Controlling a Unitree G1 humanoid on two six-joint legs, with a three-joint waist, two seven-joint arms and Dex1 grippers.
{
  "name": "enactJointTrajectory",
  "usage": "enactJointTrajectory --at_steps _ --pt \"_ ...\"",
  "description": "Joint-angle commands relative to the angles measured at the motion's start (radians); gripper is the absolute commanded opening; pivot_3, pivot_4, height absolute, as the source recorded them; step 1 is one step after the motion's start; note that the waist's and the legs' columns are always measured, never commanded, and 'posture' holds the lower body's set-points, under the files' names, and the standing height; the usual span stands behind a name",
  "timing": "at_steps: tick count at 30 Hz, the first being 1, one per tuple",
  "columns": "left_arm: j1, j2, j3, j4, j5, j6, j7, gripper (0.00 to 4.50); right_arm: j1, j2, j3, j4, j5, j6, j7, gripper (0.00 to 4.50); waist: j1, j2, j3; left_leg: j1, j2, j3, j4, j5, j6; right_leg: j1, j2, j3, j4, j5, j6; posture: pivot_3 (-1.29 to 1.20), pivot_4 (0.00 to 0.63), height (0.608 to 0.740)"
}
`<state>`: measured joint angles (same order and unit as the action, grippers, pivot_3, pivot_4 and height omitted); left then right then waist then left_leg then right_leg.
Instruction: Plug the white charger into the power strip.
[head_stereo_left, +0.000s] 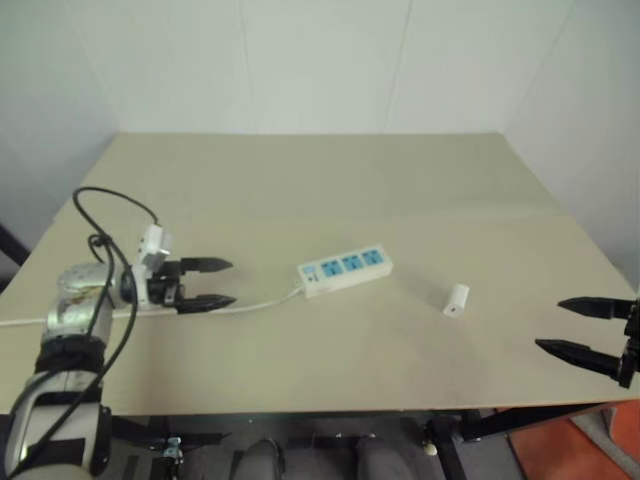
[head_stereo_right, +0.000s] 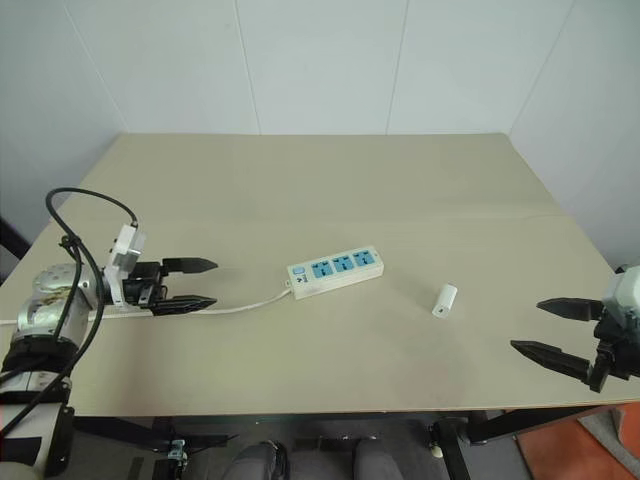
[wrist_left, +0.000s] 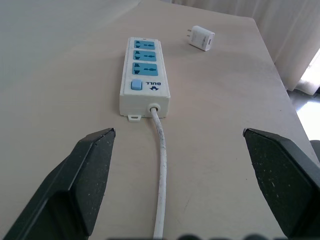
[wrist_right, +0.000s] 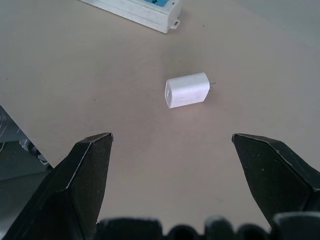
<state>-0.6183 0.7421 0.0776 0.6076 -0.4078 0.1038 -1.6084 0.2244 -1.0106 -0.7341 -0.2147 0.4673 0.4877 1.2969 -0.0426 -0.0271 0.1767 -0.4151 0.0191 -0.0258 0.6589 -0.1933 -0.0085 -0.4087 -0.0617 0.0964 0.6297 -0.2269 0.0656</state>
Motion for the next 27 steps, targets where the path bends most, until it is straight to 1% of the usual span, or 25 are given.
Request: enactJointTrajectory --at_steps 1,10,13,15,18,20,22,24,27 --pt "-0.019 0.003 0.000 0.010 -0.008 -0.024 -0.006 4.46 0.004 -0.005 -0.048 -0.030 0.022 -0.020 -0.006 4.50 0.000 0.000 0.000 0.000 0.000 0.000 0.000 0.000 0.000 0.000 0.000 0.000 0.000 0.000 0.000 0.00 0.150 0.740" --pt "-0.035 -0.003 -0.016 0.050 -0.006 -0.054 -0.006 4.46 0.028 0.002 -0.052 -0.052 0.028 -0.025 -0.014 4.50 0.001 0.000 0.000 0.000 0.000 0.000 0.000 0.000 0.000 0.000 0.000 0.000 0.000 0.000 0.000 0.00 0.150 0.740" --pt "-0.059 -0.035 -0.012 0.109 0.027 -0.115 0.001 4.46 0.026 0.007 -0.043 -0.063 0.029 -0.022 -0.029 4.50 0.002 0.000 0.000 0.000 0.000 0.000 0.000 0.000 0.000 0.000 0.000 0.000 0.000 0.000 0.000 0.00 0.150 0.740" --pt "-0.091 -0.084 -0.019 0.181 0.047 -0.173 0.003 4.46 0.014 0.020 -0.024 -0.083 0.036 -0.024 -0.049 4.50 0.003 0.000 0.000 0.000 0.000 0.000 0.000 0.000 0.000 0.001 0.000 0.000 0.000 0.000 0.000 0.00 0.150 0.740" --pt "-0.154 -0.195 0.010 0.328 0.050 -0.275 0.037 4.46 -0.015 0.042 0.009 -0.119 0.045 -0.017 -0.097 4.50 0.009 -0.001 0.000 0.000 -0.001 0.000 0.000 0.000 0.000 0.002 0.000 0.000 -0.001 0.000 0.000 0.00 0.150 0.740" --pt "-0.199 -0.269 0.038 0.428 0.055 -0.360 0.090 4.46 -0.031 0.056 0.027 -0.143 0.054 -0.010 -0.124 4.50 0.012 -0.001 0.000 0.000 -0.001 -0.001 0.001 0.000 0.000 0.002 0.000 0.000 -0.001 0.000 0.001 0.00 0.150 0.740" --pt "-0.240 -0.330 0.039 0.515 0.080 -0.435 0.127 4.46 -0.043 0.072 0.048 -0.174 0.061 -0.003 -0.154 4.50 0.016 -0.003 0.000 0.000 -0.001 -0.001 0.001 0.000 0.000 0.002 0.000 0.000 -0.002 0.001 0.001 0.00 0.150 0.740" --pt "-0.274 -0.372 0.034 0.577 0.105 -0.468 0.137 4.46 -0.044 0.086 0.068 -0.208 0.058 -0.011 -0.176 4.50 0.017 -0.004 0.000 -0.001 -0.001 -0.001 0.001 0.000 0.000 0.002 0.000 0.000 -0.002 0.001 0.001 0.00 0.150 0.740" --pt "-0.312 -0.416 0.023 0.644 0.161 -0.523 0.202 4.46 -0.043 0.112 0.077 -0.267 0.075 0.007 -0.222 4.50 0.016 -0.004 0.000 -0.001 -0.001 -0.001 0.001 0.000 0.001 0.002 0.000 0.000 -0.002 0.001 0.002 0.00 0.150 0.740"
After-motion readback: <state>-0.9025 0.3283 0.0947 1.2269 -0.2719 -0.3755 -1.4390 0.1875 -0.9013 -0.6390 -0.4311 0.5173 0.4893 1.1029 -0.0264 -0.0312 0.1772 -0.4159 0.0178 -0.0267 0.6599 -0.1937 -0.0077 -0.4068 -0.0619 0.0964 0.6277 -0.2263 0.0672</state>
